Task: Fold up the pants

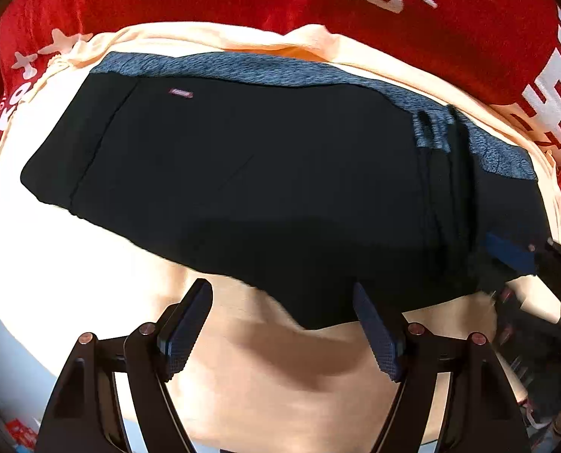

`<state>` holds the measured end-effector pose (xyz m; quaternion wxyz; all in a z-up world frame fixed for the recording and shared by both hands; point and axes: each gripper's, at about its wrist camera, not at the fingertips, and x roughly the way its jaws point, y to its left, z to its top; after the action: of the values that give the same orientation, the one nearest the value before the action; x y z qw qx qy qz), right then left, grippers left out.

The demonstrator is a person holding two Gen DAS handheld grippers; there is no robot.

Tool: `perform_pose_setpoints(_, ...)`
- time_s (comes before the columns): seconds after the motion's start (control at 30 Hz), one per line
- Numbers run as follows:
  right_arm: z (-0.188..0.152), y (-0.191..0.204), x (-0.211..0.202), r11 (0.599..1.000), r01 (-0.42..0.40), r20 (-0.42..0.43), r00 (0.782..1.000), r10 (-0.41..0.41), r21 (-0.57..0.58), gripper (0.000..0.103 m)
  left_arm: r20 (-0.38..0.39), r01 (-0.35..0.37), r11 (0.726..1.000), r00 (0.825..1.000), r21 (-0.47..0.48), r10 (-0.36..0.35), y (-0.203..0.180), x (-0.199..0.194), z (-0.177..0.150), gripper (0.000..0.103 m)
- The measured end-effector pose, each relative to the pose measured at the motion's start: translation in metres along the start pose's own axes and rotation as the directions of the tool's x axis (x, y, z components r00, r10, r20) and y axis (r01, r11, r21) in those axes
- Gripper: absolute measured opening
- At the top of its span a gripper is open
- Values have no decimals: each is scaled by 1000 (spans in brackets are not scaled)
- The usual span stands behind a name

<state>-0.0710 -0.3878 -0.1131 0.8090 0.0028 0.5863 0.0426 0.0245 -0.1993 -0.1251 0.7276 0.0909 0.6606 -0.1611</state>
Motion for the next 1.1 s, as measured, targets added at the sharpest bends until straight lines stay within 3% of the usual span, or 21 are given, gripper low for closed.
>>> perform_pose_setpoints(0.13, 8, 0, 2, 991, 8, -31, 1000, -4, 131, 21, 1, -4, 1000, 1000, -15, 4, 28, -5, 3, 77)
perform_pose_setpoints(0.27, 8, 15, -1, 992, 49, -62, 997, -42, 115, 21, 14, -6, 998, 1000, -60, 6, 64, -10, 7, 77)
perform_pose_setpoints(0.43, 14, 19, 2, 984, 62, -113, 993, -43, 169, 27, 4, 0, 991, 1000, -136, 1, 103, -5, 13, 77)
perform_pose_setpoints(0.53, 18, 26, 0, 982, 108, -148, 985, -85, 156, 31, 11, 9, 986, 1000, -169, -7, 123, -2, 15, 77)
perform_pose_setpoints(0.67, 34, 29, -20, 969, 78, -48, 997, -68, 233, 31, 32, 28, 983, 999, -184, -22, 135, -2, 24, 77)
perform_pose_setpoints(0.77, 62, 26, -19, 960, 66, 1, 998, -69, 272, 31, 65, 45, 981, 997, -190, -33, 141, -2, 47, 77)
perform_pose_setpoints(0.93, 112, 5, 25, 919, 15, -7, 1000, -14, 394, 31, 123, 56, 987, 992, -150, -37, 135, 7, 103, 77)
perform_pose_setpoints(1.1, 139, -1, 77, 889, 6, -39, 999, 13, 458, 31, 174, -20, 996, 984, -92, 36, 127, 36, 143, 77)
